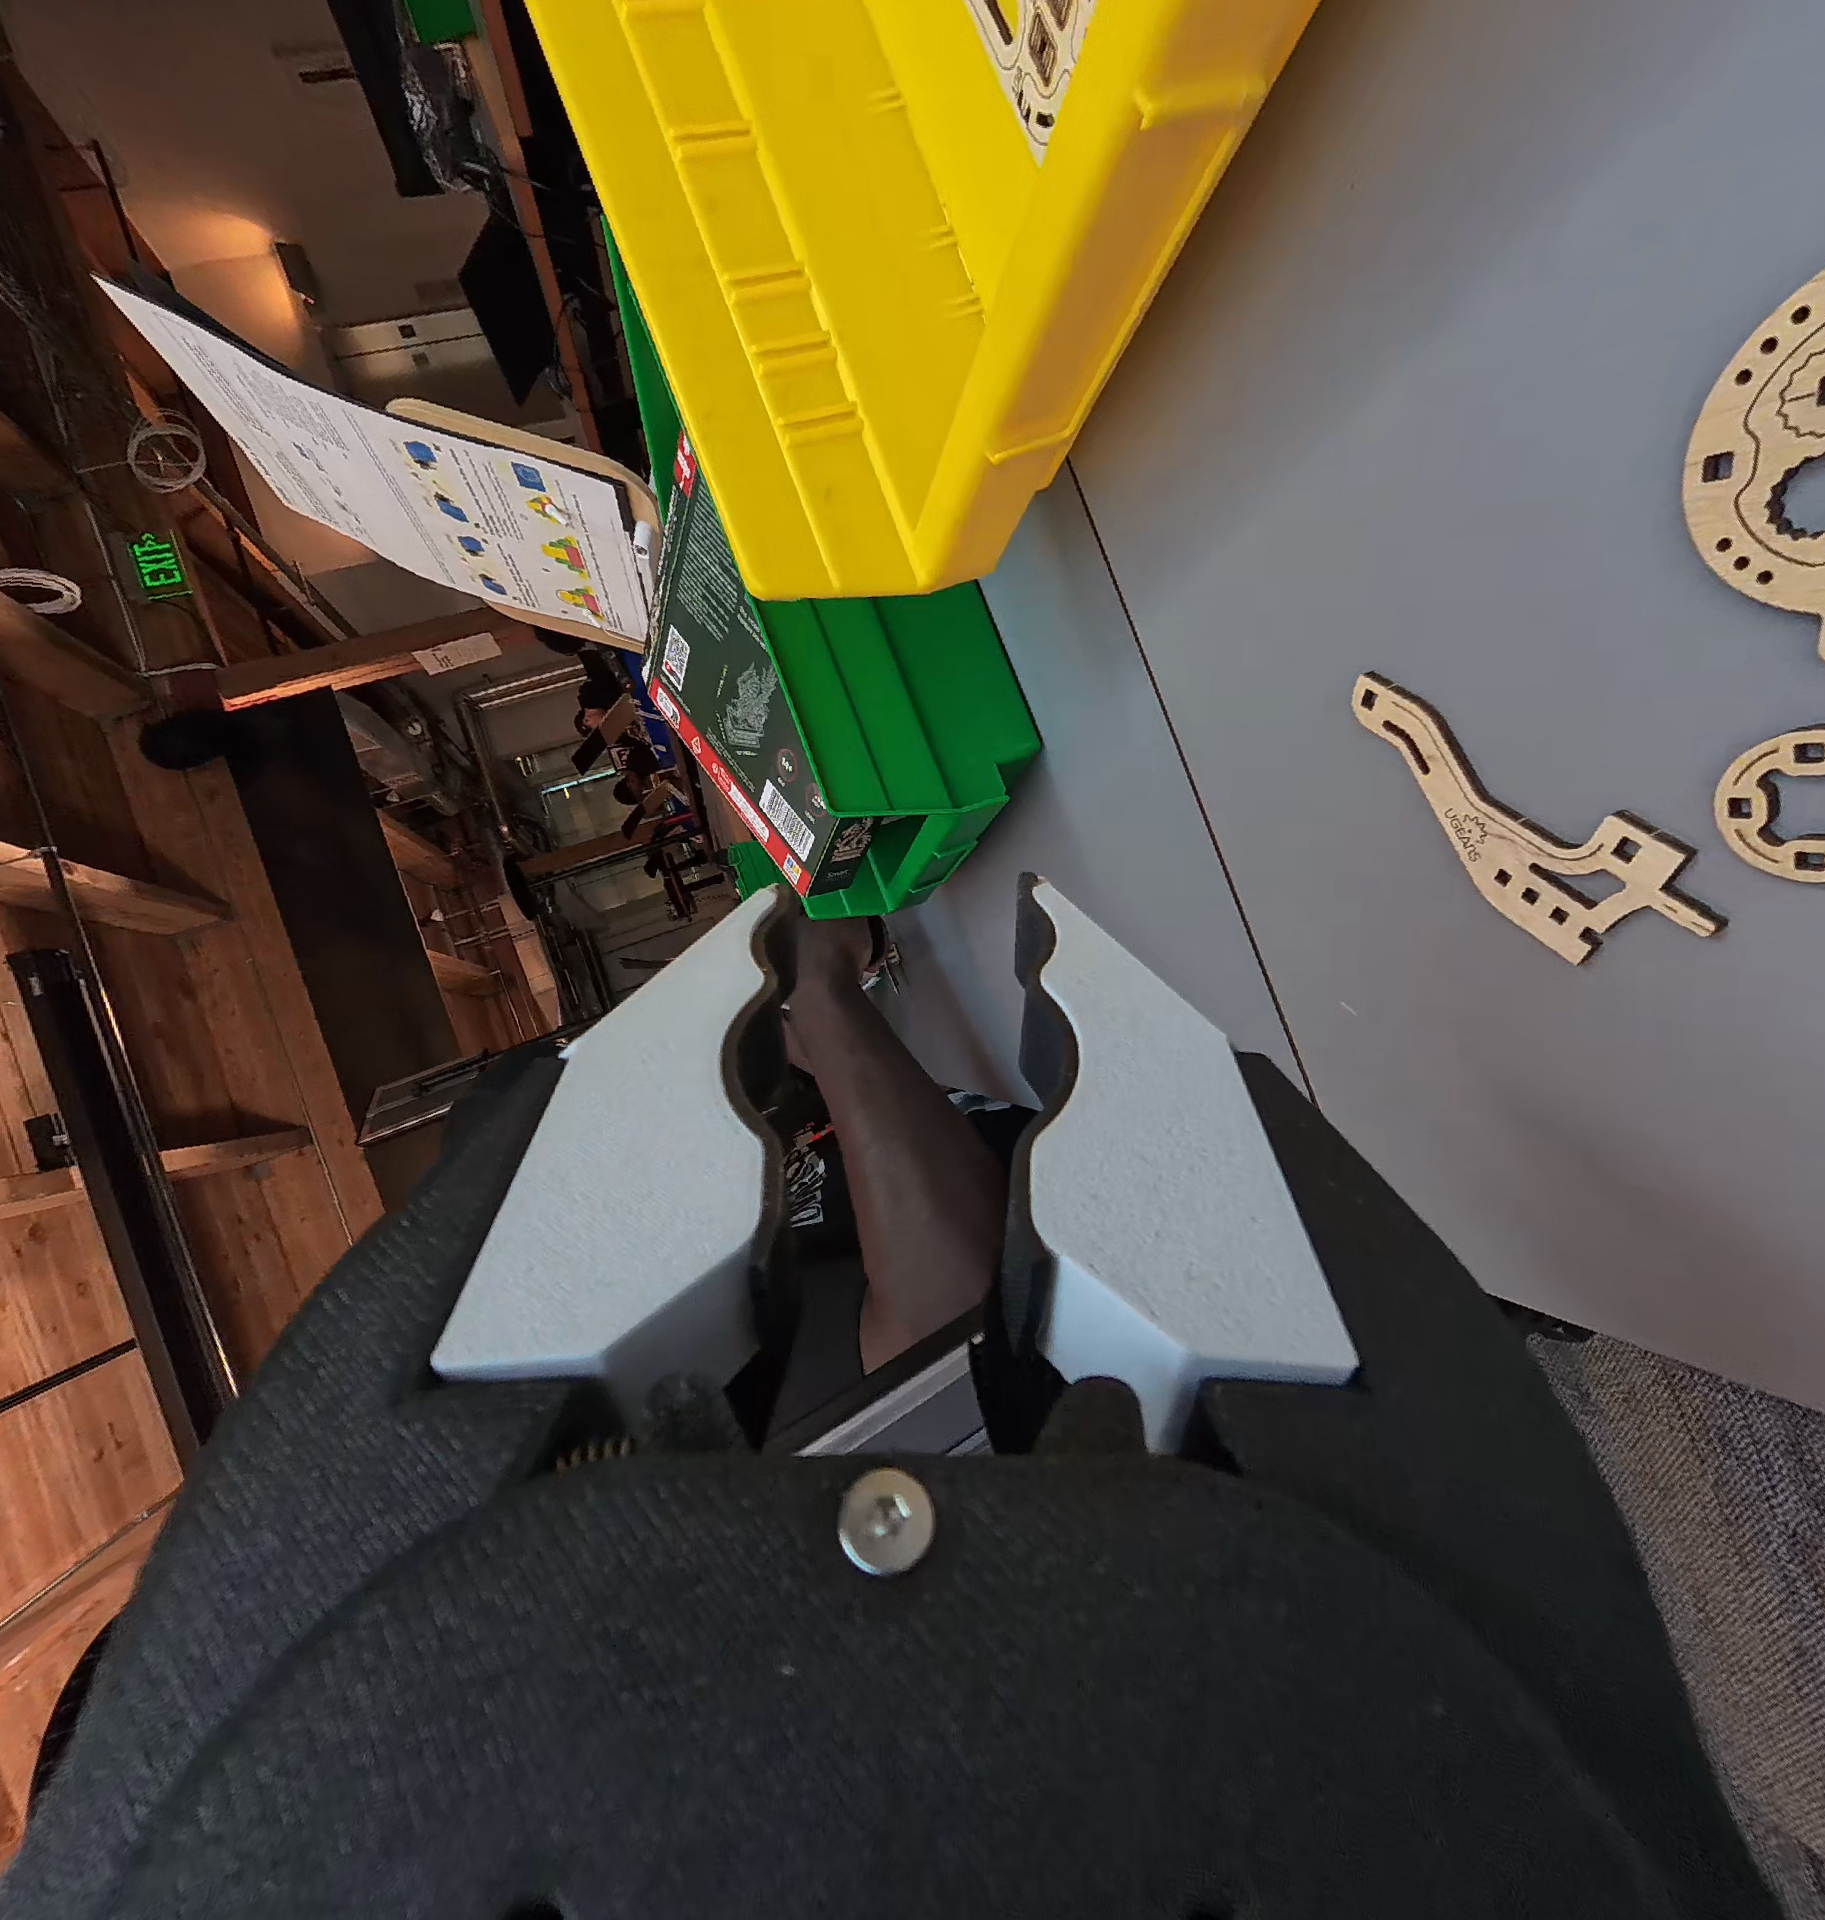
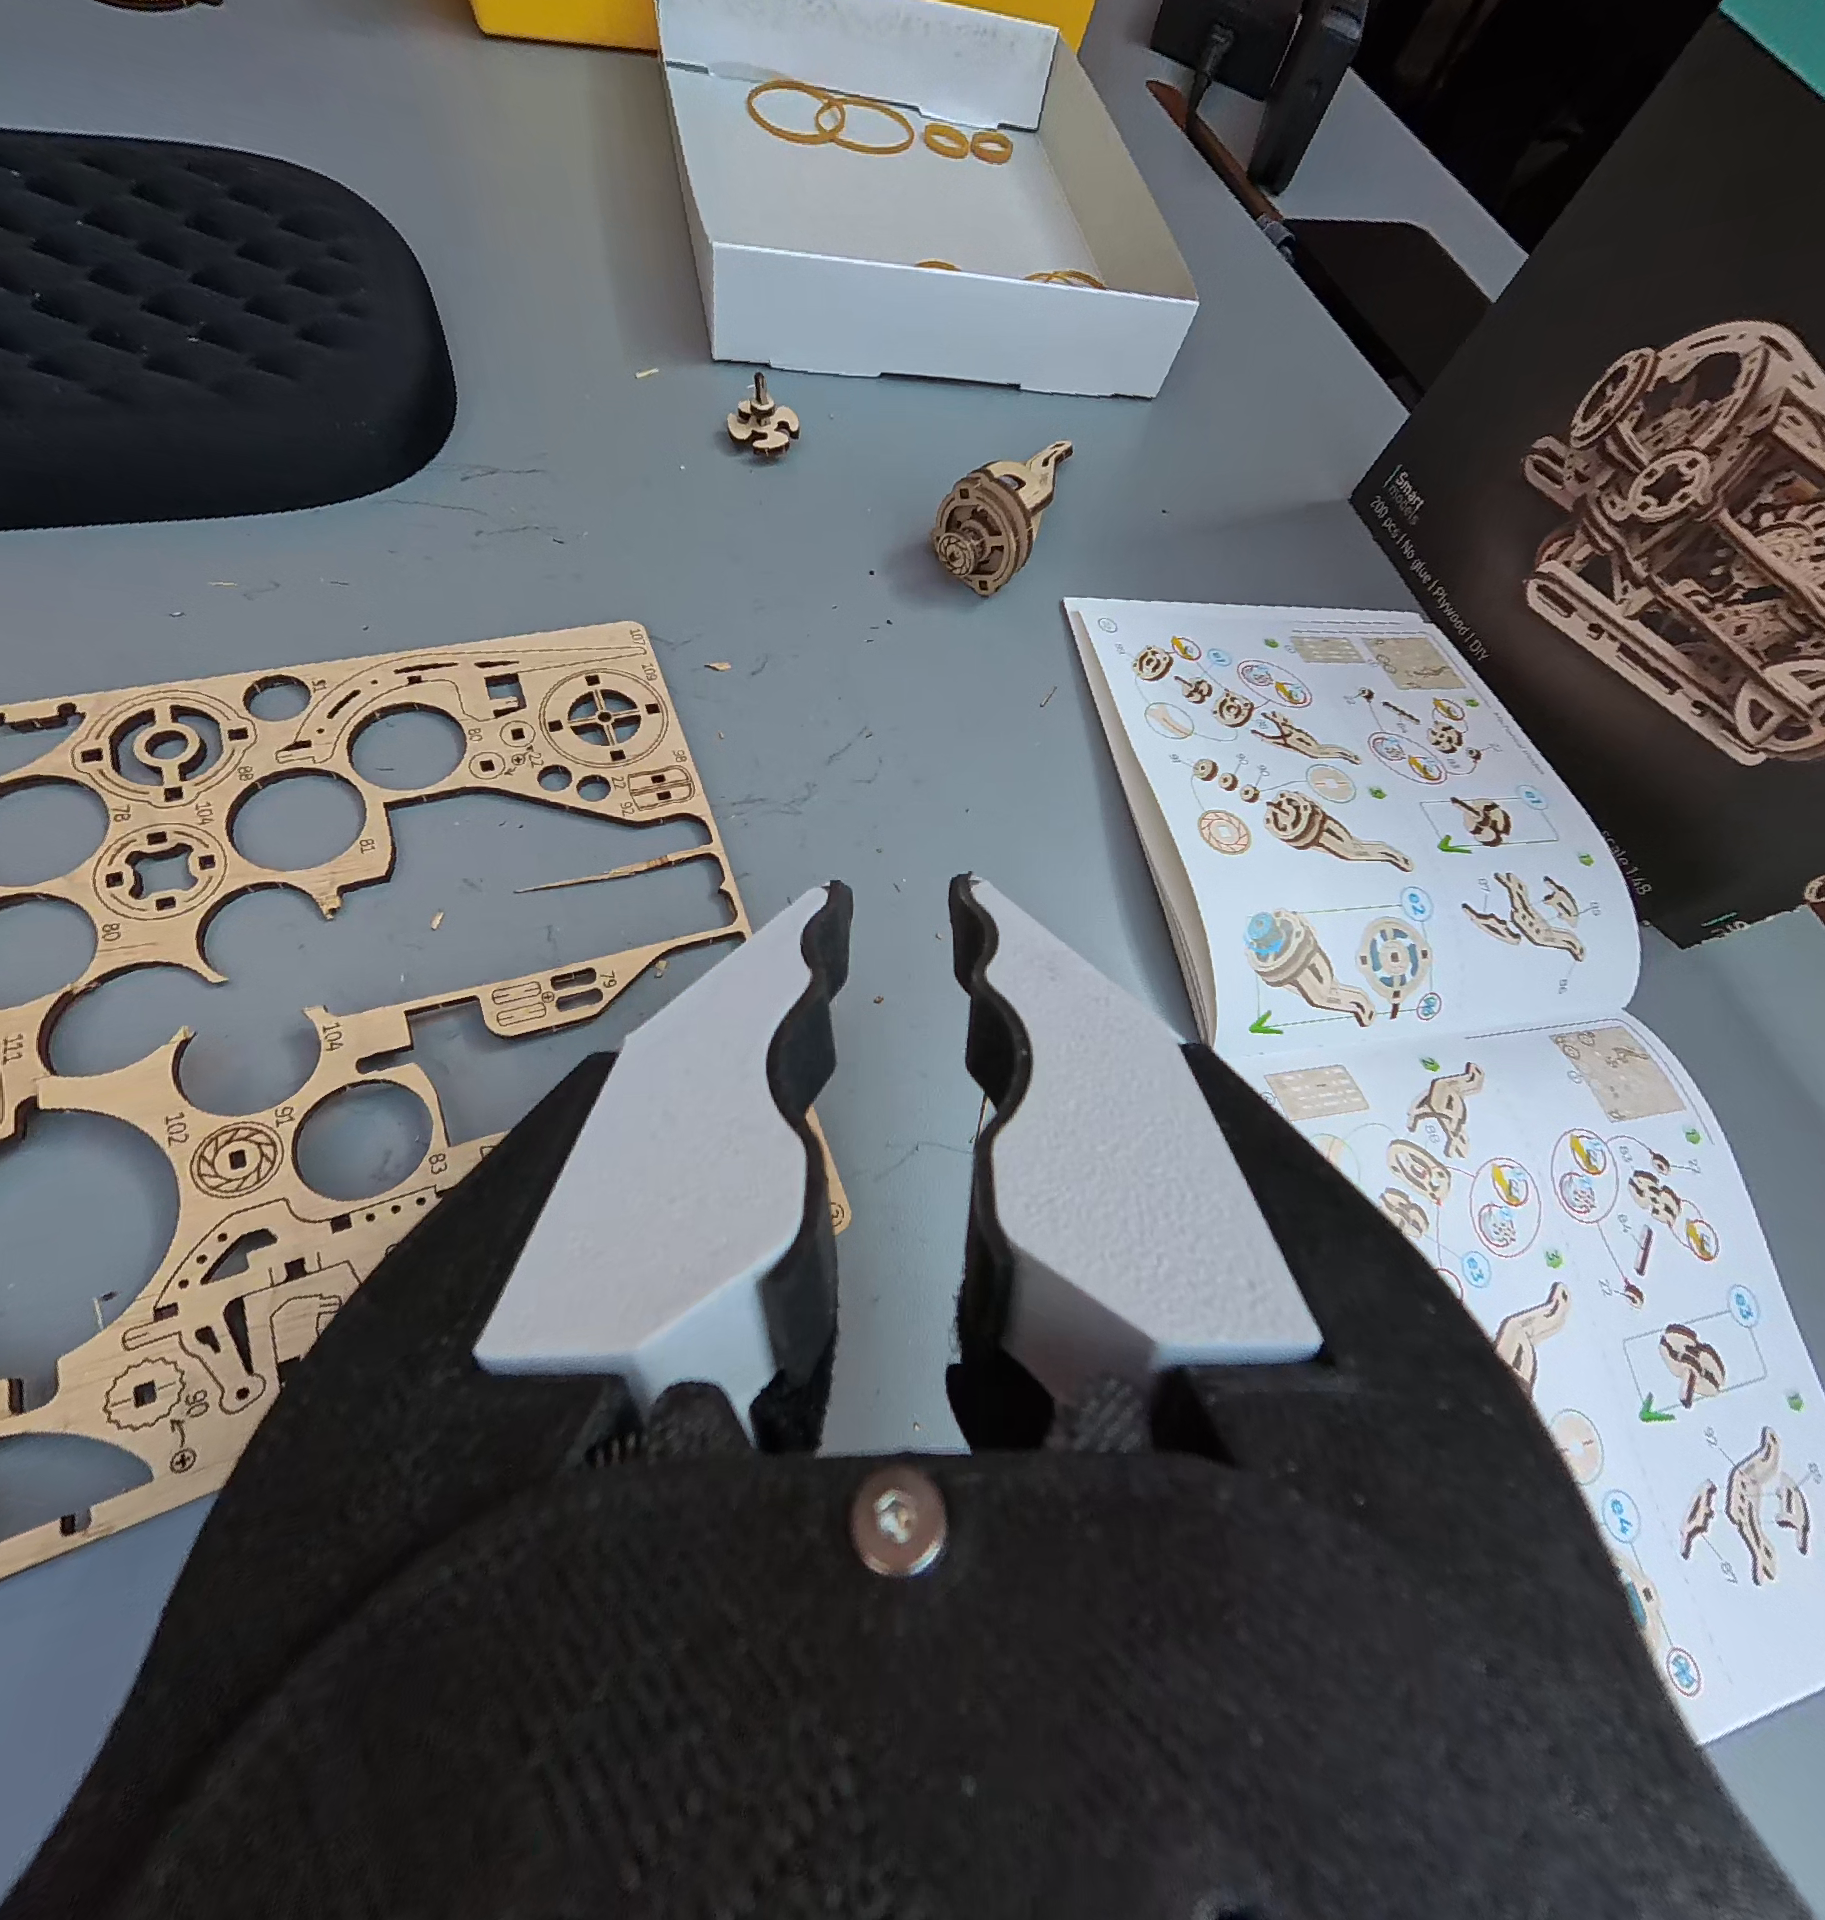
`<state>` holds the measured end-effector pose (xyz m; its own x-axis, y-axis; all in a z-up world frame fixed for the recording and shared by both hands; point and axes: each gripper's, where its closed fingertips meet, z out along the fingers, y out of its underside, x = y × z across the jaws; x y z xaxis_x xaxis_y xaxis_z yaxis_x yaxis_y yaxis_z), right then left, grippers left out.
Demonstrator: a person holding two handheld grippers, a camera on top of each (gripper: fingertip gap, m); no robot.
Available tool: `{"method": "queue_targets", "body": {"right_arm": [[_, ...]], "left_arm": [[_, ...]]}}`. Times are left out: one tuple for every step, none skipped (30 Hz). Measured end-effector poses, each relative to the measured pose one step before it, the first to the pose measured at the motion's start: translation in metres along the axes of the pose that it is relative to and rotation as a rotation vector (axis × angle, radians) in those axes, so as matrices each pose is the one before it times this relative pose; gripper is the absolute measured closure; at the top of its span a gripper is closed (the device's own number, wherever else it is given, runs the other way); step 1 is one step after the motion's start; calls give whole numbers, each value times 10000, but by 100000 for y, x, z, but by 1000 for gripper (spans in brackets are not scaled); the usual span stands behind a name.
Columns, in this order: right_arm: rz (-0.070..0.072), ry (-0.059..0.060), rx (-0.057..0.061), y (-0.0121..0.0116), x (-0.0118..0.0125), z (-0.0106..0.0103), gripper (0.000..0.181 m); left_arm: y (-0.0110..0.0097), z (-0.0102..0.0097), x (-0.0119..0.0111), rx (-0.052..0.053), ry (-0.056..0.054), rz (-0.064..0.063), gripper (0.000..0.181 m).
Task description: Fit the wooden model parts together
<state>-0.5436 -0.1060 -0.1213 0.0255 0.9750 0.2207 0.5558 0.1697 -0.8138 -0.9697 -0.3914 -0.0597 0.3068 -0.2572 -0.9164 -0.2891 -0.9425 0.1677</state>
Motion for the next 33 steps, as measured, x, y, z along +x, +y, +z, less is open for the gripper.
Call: {"method": "queue_targets", "body": {"right_arm": [[-4,-1,-12,17,-11,4,162],[-8,-4,-10,19,-5,21,162],[-8,-7,-18,36,-21,19,162],[-4,1,-12,37,8,18,162],[-1,-1,-3,7,-4,12,162],[3,-3,-7,20,2,2,161],[2,5,-3,6,16,-1,161],[2,-4,3,4,-9,8,161],[0,-4,-5,14,4,-10,161],[-6,14,-10,20,12,-3,161],[-11,13,-10,22,24,-1,161],[-3,14,-13,22,29,6,161],[-1,5,-14,31,13,11,161],[-4,-3,-24,40,-9,24,161],[-9,2,-30,57,-1,25,161],[-20,16,-20,38,10,16,161],[-32,20,-15,20,16,13,161],[-27,5,-17,19,-16,-4,161],[-14,4,-12,10,-8,10,161],[-8,4,-5,7,0,9,161],[-9,1,-6,7,-2,-6,161],[-7,5,-12,19,9,5,161],[-6,6,-9,20,9,0,161],[-2,1,-7,19,11,2,161],[2,-2,-11,19,2,8,161],[-2,4,-6,18,14,3,161],[-6,-2,-9,29,-3,5,161],[-7,-1,-16,26,-2,16,161],[-11,5,-14,28,0,8,161],[-8,3,-10,10,7,15,161],[-4,-3,-8,13,-4,8,161],[-3,-3,-11,17,-5,6,161],[-8,4,-11,17,8,6,161]], "left_arm": [[-59,-11,41,12,-10,61,140],[-70,-3,29,10,-25,72,141],[-59,-17,69,6,14,52,141],[-56,-14,54,8,25,17,141],[-60,-1,20,13,1,13,141],[-28,-7,-10,0,-13,16,141],[-11,17,22,-14,11,12,141],[-21,13,45,-3,18,3,141],[-46,13,59,15,26,-11,141],[-19,15,42,11,12,-9,141],[-6,8,23,1,3,-2,141],[4,14,38,-4,14,-5,141],[-9,7,49,13,24,-19,141],[-3,19,46,16,32,-33,141],[19,16,18,3,21,-31,141],[44,6,2,-8,15,-18,141],[38,19,7,-2,21,-18,141],[18,7,11,8,33,-38,141],[44,25,-1,-5,31,-38,141],[67,28,-27,-28,13,-20,141],[67,33,-29,-23,4,-19,141],[30,34,6,-5,45,-47,141],[22,40,61,4,85,-76,141],[14,45,32,-1,71,-88,141],[21,39,-16,3,37,-63,141],[0,28,-3,14,49,-48,141],[30,33,53,-4,82,-73,141],[51,39,64,-30,89,-79,141],[46,50,47,-22,74,-58,140],[-9,45,36,18,64,-54,140],[-25,28,-4,35,39,-59,140],[10,42,0,11,35,-47,140],[20,46,37,5,61,-53,140]]}}
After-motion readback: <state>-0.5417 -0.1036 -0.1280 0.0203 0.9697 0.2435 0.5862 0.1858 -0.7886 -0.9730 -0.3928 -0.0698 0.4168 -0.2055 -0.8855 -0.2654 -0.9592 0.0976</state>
